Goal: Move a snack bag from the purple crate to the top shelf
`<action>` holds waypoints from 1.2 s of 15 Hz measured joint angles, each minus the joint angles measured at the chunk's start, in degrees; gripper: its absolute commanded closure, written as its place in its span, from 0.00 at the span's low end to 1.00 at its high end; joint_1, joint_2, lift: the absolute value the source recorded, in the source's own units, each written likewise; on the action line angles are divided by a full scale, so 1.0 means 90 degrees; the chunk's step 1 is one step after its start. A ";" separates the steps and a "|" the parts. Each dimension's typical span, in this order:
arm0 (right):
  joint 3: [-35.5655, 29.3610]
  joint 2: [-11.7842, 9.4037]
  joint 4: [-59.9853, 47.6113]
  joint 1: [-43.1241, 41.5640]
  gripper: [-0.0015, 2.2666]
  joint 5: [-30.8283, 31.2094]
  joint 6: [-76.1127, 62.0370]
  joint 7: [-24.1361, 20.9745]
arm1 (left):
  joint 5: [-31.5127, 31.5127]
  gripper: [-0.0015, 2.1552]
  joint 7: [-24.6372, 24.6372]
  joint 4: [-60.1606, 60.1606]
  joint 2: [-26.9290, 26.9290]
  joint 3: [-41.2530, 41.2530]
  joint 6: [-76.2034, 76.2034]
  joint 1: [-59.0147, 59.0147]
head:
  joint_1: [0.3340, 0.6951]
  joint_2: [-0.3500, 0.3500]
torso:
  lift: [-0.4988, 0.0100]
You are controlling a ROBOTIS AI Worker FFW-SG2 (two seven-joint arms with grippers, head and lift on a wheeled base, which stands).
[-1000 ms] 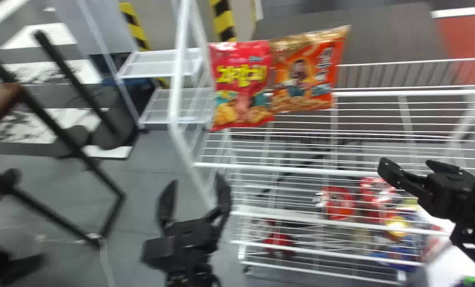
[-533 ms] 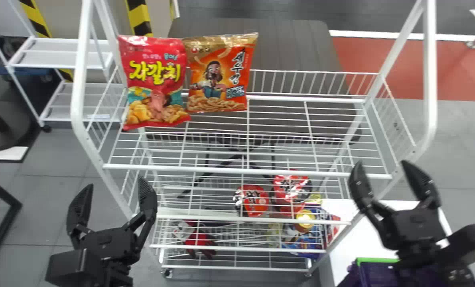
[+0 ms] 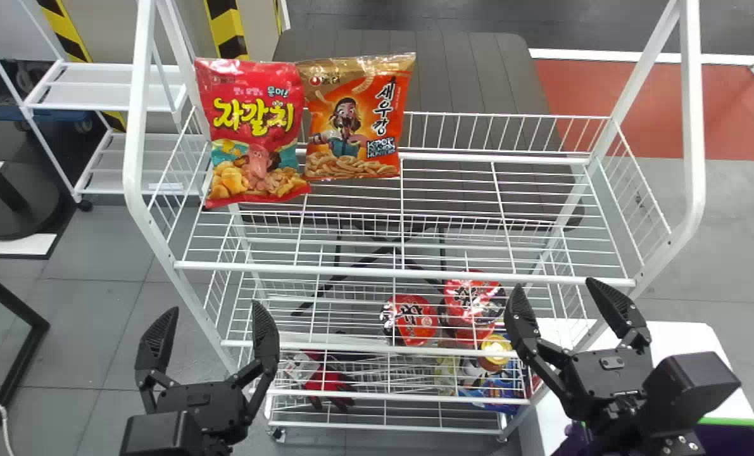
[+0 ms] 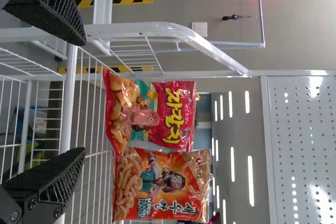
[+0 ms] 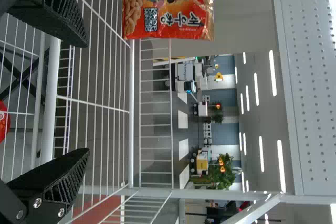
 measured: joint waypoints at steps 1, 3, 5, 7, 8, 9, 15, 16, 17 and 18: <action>0.0029 0.0004 -0.0022 0.0005 0.05 0.0064 0.0029 0.0004 | -0.0003 0.05 0.0041 -0.0041 0.0004 0.0012 -0.0004 0.0033 | 1.00 0.54 | 0.98; 0.0044 0.0006 -0.0068 0.0029 0.05 0.0117 0.0065 0.0012 | -0.0005 0.05 0.0063 -0.0117 0.0009 0.0048 -0.0015 0.0080 | 1.00 0.56 | 0.98; 0.0053 0.0007 -0.0095 0.0052 0.05 0.0157 0.0069 0.0027 | -0.0006 0.05 0.0086 -0.0137 0.0010 0.0062 -0.0018 0.0090 | 1.00 0.56 | 0.98; 0.0063 0.0007 -0.0110 0.0069 0.05 0.0174 0.0069 0.0025 | -0.0006 0.05 0.0131 -0.0139 0.0010 0.0064 -0.0018 0.0092 | 1.00 0.57 | 0.98; 0.0059 0.0006 -0.0119 0.0079 0.05 0.0175 0.0069 0.0027 | -0.0006 0.05 0.0145 -0.0139 0.0010 0.0069 -0.0018 0.0093 | 1.00 0.57 | 0.98; 0.0047 0.0003 -0.0129 0.0085 0.05 0.0179 0.0069 0.0031 | -0.0006 0.05 0.0153 -0.0139 0.0010 0.0085 -0.0018 0.0098 | 1.00 0.57 | 0.98; 0.0034 -0.0012 -0.0132 0.0090 0.05 0.0186 0.0052 0.0087 | -0.0007 0.05 0.0146 -0.0131 -0.0008 0.0132 -0.0018 0.0112 | 1.00 0.58 | 0.98; 0.0035 -0.0013 -0.0124 0.0090 0.05 0.0186 0.0049 0.0087 | -0.0007 0.05 0.0144 -0.0130 -0.0010 0.0132 -0.0018 0.0112 | 1.00 0.58 | 0.98; 0.0034 -0.0014 -0.0115 0.0090 0.05 0.0186 0.0049 0.0087 | -0.0007 0.05 0.0144 -0.0130 -0.0010 0.0132 -0.0018 0.0112 | 1.00 0.58 | 0.98; 0.0031 -0.0015 -0.0106 0.0090 0.05 0.0186 0.0049 0.0084 | -0.0007 0.05 0.0143 -0.0129 -0.0010 0.0135 -0.0018 0.0112 | 1.00 0.58 | 0.98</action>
